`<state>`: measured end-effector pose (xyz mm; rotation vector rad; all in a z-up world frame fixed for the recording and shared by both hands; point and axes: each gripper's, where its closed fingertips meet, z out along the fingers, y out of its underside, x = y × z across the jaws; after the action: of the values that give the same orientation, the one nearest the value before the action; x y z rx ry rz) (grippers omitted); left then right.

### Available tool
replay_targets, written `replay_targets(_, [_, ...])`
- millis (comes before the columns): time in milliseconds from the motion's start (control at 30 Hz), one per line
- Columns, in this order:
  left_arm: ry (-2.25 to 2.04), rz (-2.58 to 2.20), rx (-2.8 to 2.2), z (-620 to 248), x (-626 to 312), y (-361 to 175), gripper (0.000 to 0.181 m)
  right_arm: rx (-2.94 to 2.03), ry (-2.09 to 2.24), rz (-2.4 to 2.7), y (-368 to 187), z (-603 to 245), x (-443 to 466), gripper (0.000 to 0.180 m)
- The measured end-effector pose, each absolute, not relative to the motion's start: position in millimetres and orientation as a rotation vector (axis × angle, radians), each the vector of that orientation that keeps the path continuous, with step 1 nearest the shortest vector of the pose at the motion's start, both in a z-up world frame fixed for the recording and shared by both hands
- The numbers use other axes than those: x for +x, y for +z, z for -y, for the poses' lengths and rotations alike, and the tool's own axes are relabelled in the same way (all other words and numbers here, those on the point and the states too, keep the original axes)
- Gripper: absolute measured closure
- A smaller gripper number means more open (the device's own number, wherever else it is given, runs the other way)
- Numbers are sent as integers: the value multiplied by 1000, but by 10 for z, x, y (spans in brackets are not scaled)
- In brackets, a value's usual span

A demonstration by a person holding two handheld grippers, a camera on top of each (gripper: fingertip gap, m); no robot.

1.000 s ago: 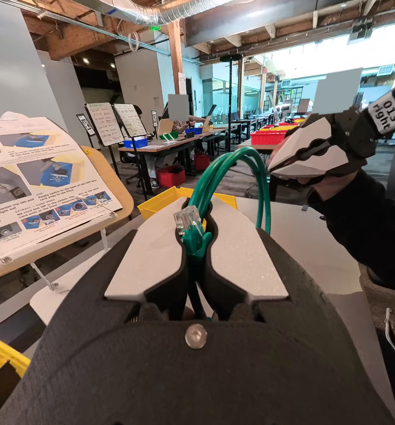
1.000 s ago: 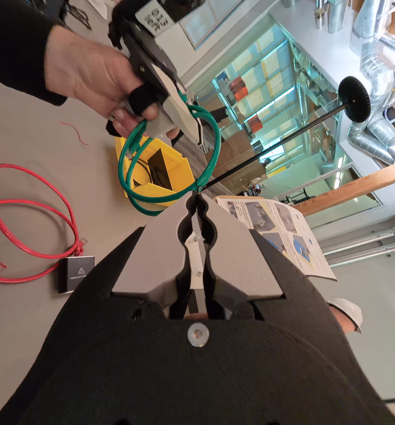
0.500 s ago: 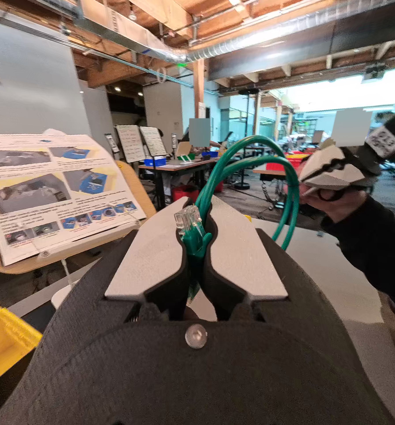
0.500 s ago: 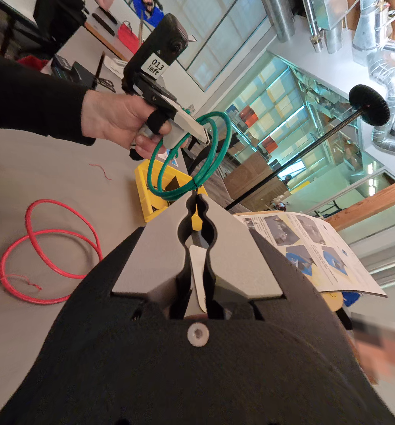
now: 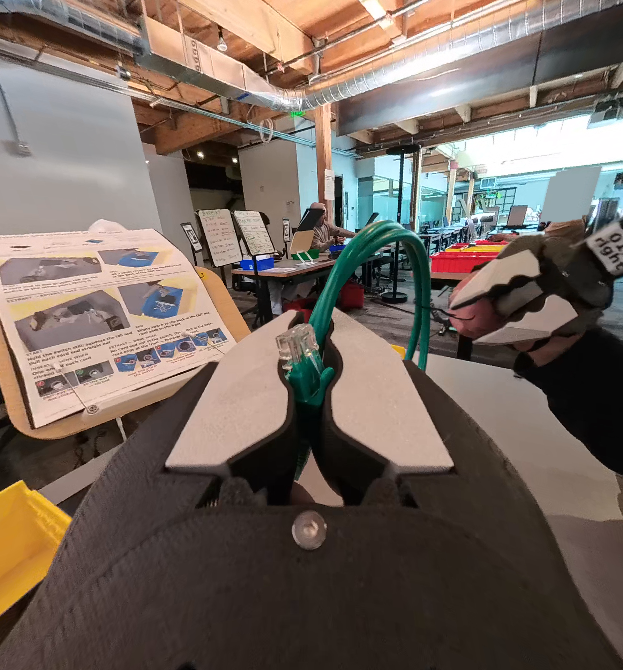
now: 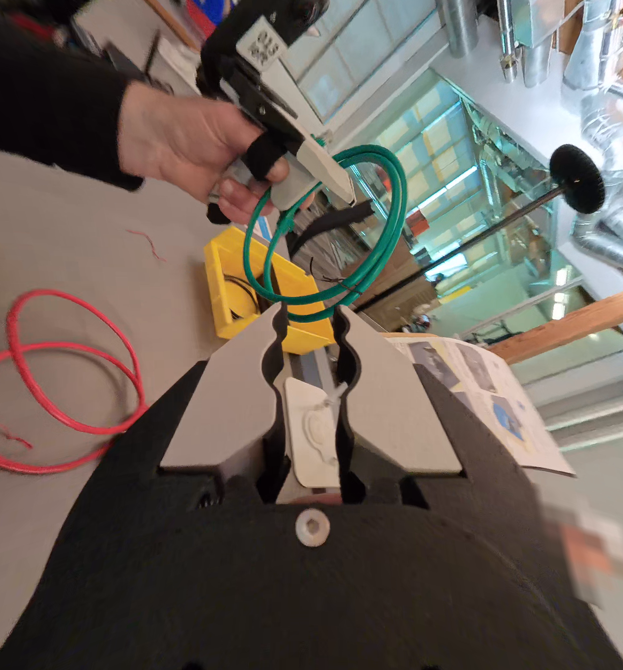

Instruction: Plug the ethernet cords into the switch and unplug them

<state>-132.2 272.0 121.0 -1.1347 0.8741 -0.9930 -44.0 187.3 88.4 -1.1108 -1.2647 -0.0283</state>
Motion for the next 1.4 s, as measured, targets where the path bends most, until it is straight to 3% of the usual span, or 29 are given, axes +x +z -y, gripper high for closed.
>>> replay_targets(600, [-1030,-924,-1176,-2600,-1170,1163,173,-945,-447,1247,948,-2038,-408,167])
replay_targets(800, [-1069,-973,-1177,-2508,-1111,1142,173,-919,-581,1233,941,-2130,-367,180])
replay_targets(1200, [-1013,-896,-1185,-2658,-1249,1199,173,-999,-382,1184,978,-2093,-294,180])
replay_targets(1300, [-1012,-645,-1209,-3045,-1753,1342,174,-1041,-293,1067,1149,-2071,37,180])
replay_targets(1400, [-920,-686,-1190,-3083,-1984,1372,174,-1077,-259,959,1298,-2052,432,180])
